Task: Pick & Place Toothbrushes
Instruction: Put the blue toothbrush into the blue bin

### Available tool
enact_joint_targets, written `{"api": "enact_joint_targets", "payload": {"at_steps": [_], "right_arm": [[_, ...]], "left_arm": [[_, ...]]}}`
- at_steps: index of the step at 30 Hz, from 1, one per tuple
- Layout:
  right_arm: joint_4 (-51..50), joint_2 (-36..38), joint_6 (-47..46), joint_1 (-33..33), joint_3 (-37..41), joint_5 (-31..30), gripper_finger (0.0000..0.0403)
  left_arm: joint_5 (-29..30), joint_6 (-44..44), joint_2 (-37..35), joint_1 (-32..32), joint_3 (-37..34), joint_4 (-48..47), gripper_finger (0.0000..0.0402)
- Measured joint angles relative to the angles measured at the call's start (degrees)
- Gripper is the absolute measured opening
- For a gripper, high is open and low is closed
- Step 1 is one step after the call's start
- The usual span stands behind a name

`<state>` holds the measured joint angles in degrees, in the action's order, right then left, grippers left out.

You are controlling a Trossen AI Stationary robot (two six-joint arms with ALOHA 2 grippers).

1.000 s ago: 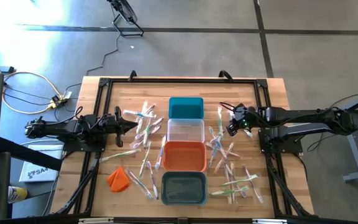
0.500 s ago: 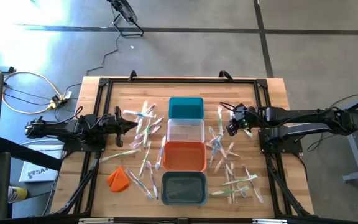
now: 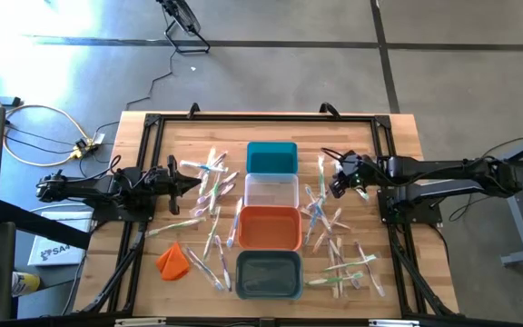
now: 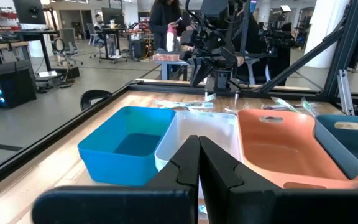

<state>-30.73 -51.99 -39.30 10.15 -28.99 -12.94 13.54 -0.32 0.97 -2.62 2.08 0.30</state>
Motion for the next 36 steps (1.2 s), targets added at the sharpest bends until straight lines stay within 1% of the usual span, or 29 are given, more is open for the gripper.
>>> {"api": "enact_joint_targets", "payload": {"at_steps": [12,18,32,34,36], "right_arm": [[0.10,0.00,-1.08,0.09,0.00,-0.59,0.0003],[0.10,-0.25,-1.17,0.10,0.00,-2.38,0.0003],[0.58,-8.99,-0.02,0.11,0.00,-3.34,0.0003],[1.67,-9.38,0.02,0.09,0.00,-3.08,0.0010],[2.87,-9.46,0.23,0.13,0.00,-2.42,0.0025]], "left_arm": [[0.02,-0.01,0.01,-0.01,-0.02,0.00,0.0001],[0.02,-0.02,0.02,-0.02,-0.02,0.00,0.0001],[0.03,-0.02,0.00,-0.01,-0.02,0.00,0.0001],[0.02,-0.02,0.02,0.00,-0.02,0.00,0.0001],[0.03,-0.01,0.02,-0.02,-0.02,0.00,0.0001]]}}
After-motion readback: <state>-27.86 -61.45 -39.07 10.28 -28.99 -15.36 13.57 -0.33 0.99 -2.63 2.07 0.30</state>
